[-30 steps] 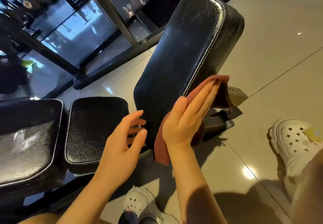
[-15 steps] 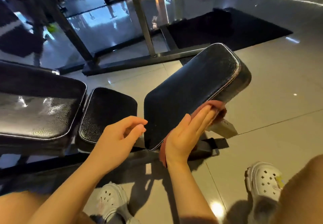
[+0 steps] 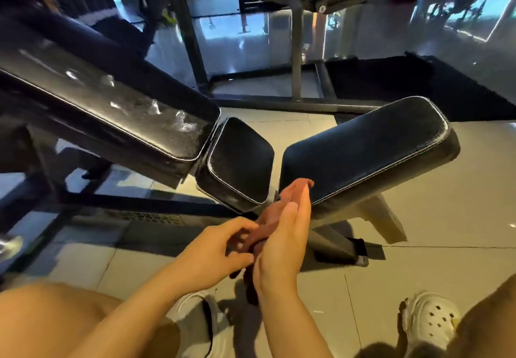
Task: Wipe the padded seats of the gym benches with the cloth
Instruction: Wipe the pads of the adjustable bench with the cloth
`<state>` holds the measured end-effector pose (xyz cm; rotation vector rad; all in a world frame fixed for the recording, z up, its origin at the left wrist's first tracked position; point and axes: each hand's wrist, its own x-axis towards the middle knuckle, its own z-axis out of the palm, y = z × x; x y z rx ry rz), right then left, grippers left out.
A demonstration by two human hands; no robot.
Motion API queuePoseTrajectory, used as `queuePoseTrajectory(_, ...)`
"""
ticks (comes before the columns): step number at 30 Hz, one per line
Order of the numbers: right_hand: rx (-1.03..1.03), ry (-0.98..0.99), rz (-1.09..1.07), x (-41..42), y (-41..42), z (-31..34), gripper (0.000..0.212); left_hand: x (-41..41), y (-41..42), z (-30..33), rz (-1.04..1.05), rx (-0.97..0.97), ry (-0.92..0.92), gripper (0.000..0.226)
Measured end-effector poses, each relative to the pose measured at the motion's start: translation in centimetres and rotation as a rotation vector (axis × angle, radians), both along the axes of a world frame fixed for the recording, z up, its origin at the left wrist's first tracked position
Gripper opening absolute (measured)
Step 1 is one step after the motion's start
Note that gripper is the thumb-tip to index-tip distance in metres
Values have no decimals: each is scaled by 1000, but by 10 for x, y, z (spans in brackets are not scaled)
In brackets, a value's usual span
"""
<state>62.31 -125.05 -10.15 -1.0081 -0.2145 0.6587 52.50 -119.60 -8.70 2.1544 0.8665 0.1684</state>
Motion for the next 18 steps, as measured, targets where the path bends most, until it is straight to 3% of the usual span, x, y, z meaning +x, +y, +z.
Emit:
queuePoseTrajectory(3,27,-32,10,-3,-2,19,41,-15,-8,12,145,15,-166,26)
queuePoseTrajectory(7,22,-170,-18,-11,3,37,43,-32,-12,25,207,191,-245,21)
queuePoseTrajectory(11,-26,-283,-37,-26,13,47,41,-51,-7,34,235,328,-250,15)
queuePoseTrajectory(18,-117,-304,28,-56,40,46,41,-86,7,30,355,350,-224,13)
